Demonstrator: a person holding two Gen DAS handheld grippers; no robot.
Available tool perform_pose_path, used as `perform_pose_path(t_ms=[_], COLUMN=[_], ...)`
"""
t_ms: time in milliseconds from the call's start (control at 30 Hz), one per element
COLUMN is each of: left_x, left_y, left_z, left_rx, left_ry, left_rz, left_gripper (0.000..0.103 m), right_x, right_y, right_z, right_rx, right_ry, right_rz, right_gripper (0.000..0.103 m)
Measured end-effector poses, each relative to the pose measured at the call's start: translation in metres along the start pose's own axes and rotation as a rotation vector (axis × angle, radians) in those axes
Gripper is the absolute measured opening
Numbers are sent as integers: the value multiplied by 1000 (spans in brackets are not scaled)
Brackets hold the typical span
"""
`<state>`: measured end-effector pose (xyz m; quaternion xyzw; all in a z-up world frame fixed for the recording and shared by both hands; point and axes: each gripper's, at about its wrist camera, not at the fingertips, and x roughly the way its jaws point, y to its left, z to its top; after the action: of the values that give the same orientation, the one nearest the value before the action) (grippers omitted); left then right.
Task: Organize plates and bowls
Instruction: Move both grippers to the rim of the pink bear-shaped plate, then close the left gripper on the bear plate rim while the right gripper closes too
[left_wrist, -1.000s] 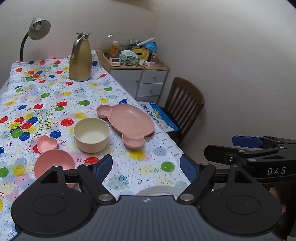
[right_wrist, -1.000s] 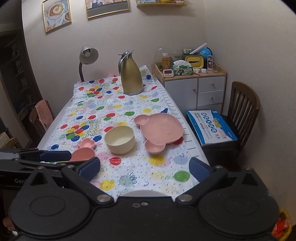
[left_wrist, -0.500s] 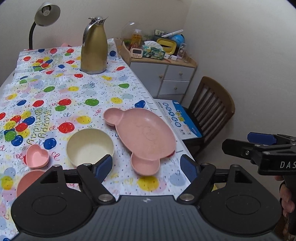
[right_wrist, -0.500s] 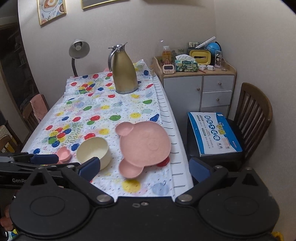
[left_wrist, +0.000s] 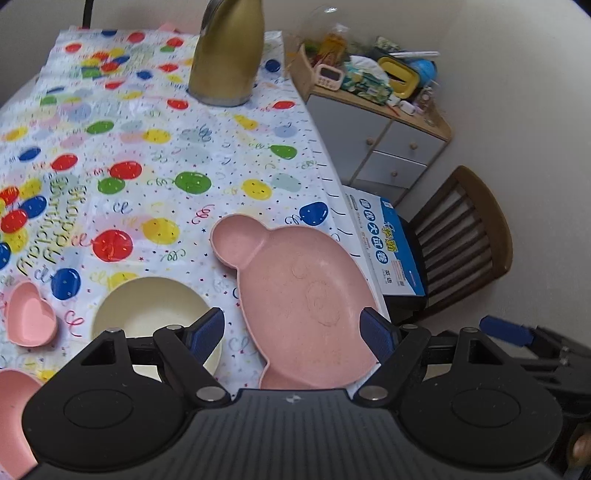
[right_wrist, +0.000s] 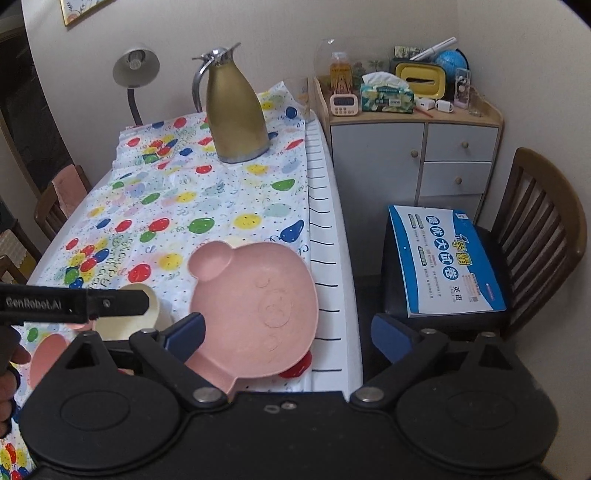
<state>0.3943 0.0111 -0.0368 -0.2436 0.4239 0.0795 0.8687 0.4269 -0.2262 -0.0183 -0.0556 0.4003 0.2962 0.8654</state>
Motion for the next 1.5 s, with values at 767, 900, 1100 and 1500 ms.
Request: perform_pose_path(t_ms=[767, 900, 1100, 1500], left_x=[87, 92, 91, 98], left_y=[0, 0, 1, 8], left_z=[9, 6, 6, 2], left_rx=[-6, -2, -25, -37], left_ry=[132, 139, 132, 165], left_rz=[54, 83, 125, 169], left_gripper=[63, 47, 34, 32], right_x=[109, 119, 127, 135], right_y=[-50, -50, -49, -46], right_z=[20, 20, 20, 23], right_rx=[154, 165, 158, 149], right_ry=[170, 186, 193, 190], right_rz=[118, 122, 118, 128], right_gripper=[50, 38, 29, 25])
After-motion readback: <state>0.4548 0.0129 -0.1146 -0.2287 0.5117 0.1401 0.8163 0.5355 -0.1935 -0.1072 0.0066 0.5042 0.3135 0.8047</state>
